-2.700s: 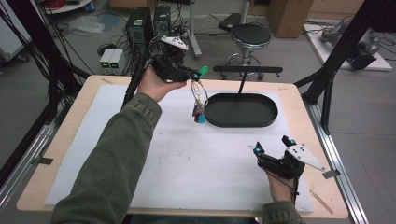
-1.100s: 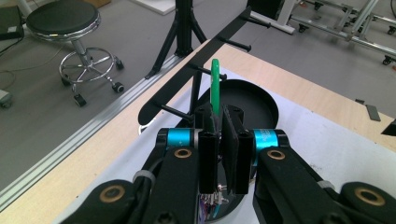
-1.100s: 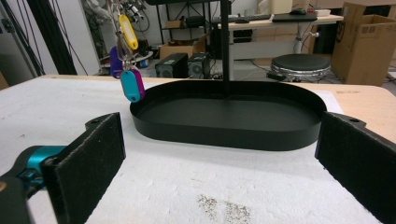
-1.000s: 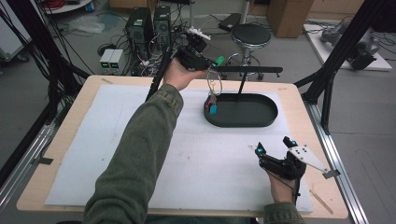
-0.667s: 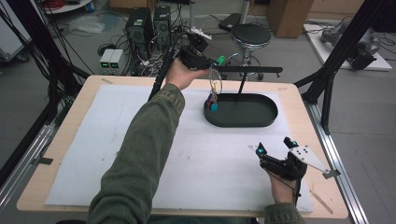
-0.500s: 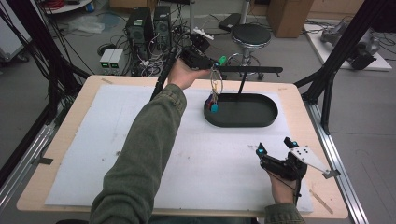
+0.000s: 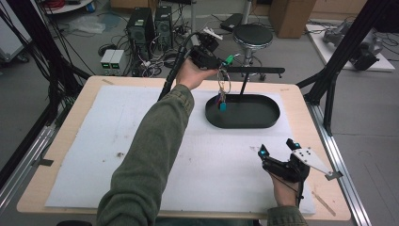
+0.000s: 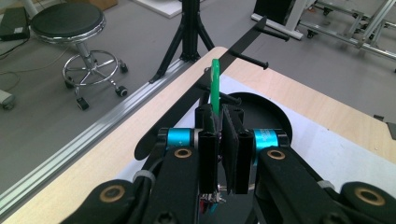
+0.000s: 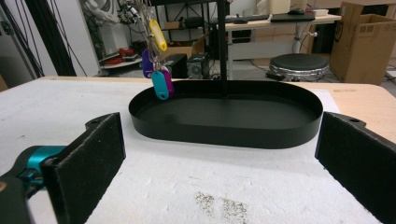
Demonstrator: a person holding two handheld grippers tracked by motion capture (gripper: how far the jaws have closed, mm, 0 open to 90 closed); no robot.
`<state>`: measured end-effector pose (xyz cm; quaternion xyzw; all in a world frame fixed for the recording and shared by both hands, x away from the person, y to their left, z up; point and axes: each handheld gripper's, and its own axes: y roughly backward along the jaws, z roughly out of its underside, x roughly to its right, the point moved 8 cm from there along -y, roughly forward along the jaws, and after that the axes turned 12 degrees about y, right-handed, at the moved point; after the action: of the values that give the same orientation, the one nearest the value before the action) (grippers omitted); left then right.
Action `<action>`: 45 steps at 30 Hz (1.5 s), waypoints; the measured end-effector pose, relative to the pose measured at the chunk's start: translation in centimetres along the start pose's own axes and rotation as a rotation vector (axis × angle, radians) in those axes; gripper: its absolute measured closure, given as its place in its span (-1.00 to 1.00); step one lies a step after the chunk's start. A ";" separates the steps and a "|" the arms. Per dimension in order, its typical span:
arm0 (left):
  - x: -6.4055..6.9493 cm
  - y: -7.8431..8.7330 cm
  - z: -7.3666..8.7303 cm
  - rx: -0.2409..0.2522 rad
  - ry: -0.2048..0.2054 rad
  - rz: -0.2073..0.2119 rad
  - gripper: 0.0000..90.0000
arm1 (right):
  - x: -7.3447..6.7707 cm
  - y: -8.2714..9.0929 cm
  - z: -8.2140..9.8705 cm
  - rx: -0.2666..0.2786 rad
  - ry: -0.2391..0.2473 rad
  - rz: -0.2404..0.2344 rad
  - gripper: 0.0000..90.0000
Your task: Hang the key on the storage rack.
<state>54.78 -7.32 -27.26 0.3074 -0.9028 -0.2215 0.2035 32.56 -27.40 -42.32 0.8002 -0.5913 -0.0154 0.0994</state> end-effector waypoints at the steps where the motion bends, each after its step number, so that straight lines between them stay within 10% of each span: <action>1: -0.1 -0.1 0.0 0.001 0.003 -0.004 0.89 | 0.0 0.0 0.0 0.000 -0.001 -0.001 -0.99; 33: -1.3 -2.5 0.7 -0.035 0.035 -0.034 0.89 | 0.3 0.2 0.1 0.000 0.000 0.005 -0.99; 45: -1.3 -2.3 0.7 -0.014 0.114 -0.010 0.76 | 0.1 0.2 0.0 0.006 -0.004 -0.007 -0.99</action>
<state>56.45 -7.87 -29.35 0.3224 -0.8868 -0.2107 0.2556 32.44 -27.56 -42.27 0.8024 -0.5888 -0.0157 0.0956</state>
